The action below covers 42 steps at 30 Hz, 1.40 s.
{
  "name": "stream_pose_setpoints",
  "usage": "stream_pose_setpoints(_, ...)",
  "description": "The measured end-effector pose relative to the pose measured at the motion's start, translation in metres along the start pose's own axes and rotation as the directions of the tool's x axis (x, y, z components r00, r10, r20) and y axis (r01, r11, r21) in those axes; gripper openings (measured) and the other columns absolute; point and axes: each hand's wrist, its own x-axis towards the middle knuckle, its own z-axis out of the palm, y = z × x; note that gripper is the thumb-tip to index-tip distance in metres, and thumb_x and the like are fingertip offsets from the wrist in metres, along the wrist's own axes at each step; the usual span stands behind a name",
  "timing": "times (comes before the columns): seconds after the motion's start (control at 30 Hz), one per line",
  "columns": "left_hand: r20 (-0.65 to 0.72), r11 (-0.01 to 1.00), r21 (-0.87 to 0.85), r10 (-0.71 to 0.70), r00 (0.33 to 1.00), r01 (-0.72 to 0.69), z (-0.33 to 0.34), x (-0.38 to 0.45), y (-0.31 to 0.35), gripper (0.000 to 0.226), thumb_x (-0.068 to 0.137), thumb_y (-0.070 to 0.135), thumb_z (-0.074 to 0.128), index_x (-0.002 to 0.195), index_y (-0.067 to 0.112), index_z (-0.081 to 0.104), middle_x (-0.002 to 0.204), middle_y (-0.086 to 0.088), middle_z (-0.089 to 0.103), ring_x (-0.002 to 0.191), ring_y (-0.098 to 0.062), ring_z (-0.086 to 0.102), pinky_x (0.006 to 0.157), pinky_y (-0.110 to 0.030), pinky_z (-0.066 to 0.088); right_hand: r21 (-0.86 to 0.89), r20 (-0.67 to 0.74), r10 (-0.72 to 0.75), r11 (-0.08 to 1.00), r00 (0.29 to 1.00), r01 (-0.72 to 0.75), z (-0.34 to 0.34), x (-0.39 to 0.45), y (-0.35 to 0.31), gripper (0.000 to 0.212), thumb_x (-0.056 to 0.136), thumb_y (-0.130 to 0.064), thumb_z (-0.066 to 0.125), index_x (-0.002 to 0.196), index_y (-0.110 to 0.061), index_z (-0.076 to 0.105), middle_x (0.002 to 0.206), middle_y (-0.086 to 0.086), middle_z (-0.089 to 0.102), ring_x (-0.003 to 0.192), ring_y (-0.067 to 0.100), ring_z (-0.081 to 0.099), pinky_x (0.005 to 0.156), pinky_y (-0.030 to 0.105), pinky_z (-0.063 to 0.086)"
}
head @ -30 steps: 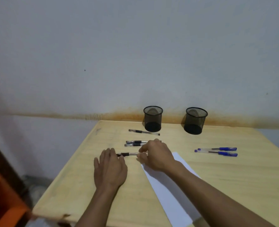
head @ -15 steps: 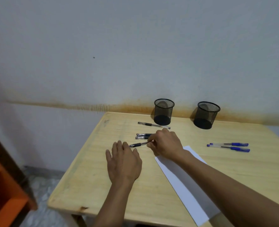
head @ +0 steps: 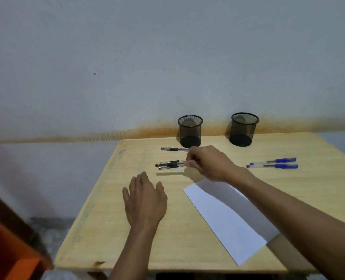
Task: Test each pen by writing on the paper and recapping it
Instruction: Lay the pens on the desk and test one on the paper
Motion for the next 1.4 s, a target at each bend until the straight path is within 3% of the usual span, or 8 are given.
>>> stream_pose_setpoints(0.13,-0.149,0.943,-0.291,0.123,0.981,-0.162,-0.009,-0.006,0.006,0.059,0.094,0.041,0.055,0.146,0.023,0.037,0.144,0.000,0.051,0.134,-0.016,0.039,0.112,-0.041,0.030,0.357,-0.157,0.045,0.934,0.987,0.015,-0.039,-0.033,0.016,0.006,0.088,-0.022,0.078,0.084,-0.019,0.075,0.080,-0.010,0.073,0.074,-0.003,0.064,0.074,0.018,0.052)
stream_pose_setpoints(0.23,-0.248,0.867,-0.295,0.336,0.909,-0.401,-0.019,-0.015,0.032,0.051,0.092,0.036,0.062,0.140,0.029,0.048,0.135,0.011,0.055,0.126,-0.008,0.043,0.105,-0.035,0.036,0.445,-0.158,0.091,0.895,0.983,-0.011,-0.063,-0.058,0.020,0.010,0.080,-0.020,0.086,0.077,-0.024,0.077,0.072,-0.012,0.074,0.064,-0.008,0.062,0.065,0.010,0.046)
stream_pose_setpoints(0.43,-0.221,0.743,-0.325,0.542,0.811,-0.585,-0.017,-0.018,0.097,0.028,0.091,0.036,0.060,0.111,0.020,0.071,0.093,0.005,0.073,0.085,-0.021,0.066,0.076,-0.047,0.051,0.838,-0.214,0.313,0.546,0.925,0.010,-0.090,-0.093,0.034,0.017,0.075,-0.008,0.087,0.085,-0.011,0.073,0.065,-0.002,0.072,0.061,0.014,0.067,0.063,0.026,0.057)
stream_pose_setpoints(0.57,-0.230,0.682,-0.293,0.630,0.741,-0.670,-0.009,-0.022,0.132,0.029,0.096,0.033,0.057,0.116,0.016,0.070,0.085,0.003,0.061,0.076,-0.020,0.057,0.065,-0.036,0.042,0.926,-0.123,0.407,0.376,0.905,-0.043,-0.080,-0.101,0.041,0.005,0.089,-0.015,0.075,0.087,-0.011,0.074,0.075,0.002,0.075,0.074,0.017,0.075,0.070,0.032,0.059)
stream_pose_setpoints(0.8,-0.239,0.663,-0.314,0.637,0.732,-0.680,-0.005,-0.031,0.143,0.011,0.089,0.020,0.070,0.096,0.013,0.076,0.078,0.004,0.069,0.067,-0.007,0.058,0.063,-0.014,0.042,0.917,-0.123,0.403,0.396,0.907,-0.052,-0.074,-0.103,0.064,0.013,0.092,-0.018,0.071,0.086,-0.007,0.074,0.067,0.006,0.072,0.064,0.012,0.069,0.069,0.026,0.060)
stream_pose_setpoints(0.87,-0.227,0.718,-0.382,0.538,0.812,-0.582,-0.012,-0.019,0.128,0.008,0.087,0.018,0.072,0.092,0.016,0.078,0.078,0.009,0.072,0.068,-0.003,0.062,0.064,-0.010,0.044,0.941,-0.179,0.465,0.340,0.867,0.012,-0.085,-0.098,0.076,0.015,0.094,-0.014,0.069,0.084,-0.003,0.072,0.065,0.007,0.069,0.058,0.010,0.066,0.064,0.021,0.058)
stream_pose_setpoints(1.1,-0.029,0.918,-0.269,0.293,0.956,-0.290,-0.016,0.014,0.072,0.004,0.086,0.023,0.070,0.084,0.023,0.068,0.072,0.010,0.068,0.071,-0.012,0.064,0.061,-0.029,0.051,0.938,-0.239,0.542,0.344,0.806,0.046,-0.097,-0.095,0.107,0.013,0.093,-0.014,0.071,0.085,-0.004,0.072,0.067,0.005,0.068,0.059,0.014,0.065,0.063,0.024,0.060)
stream_pose_setpoints(1.4,-0.010,0.910,0.121,0.399,0.917,-0.395,0.032,0.043,0.066,0.022,0.093,0.037,0.061,0.099,0.022,0.076,0.096,0.003,0.053,0.097,-0.021,0.047,0.080,-0.035,0.038,0.919,-0.193,0.539,0.393,0.820,-0.042,-0.060,-0.093,0.091,0.017,0.090,-0.023,0.075,0.090,-0.006,0.076,0.074,0.005,0.073,0.065,0.015,0.070,0.067,0.035,0.057)
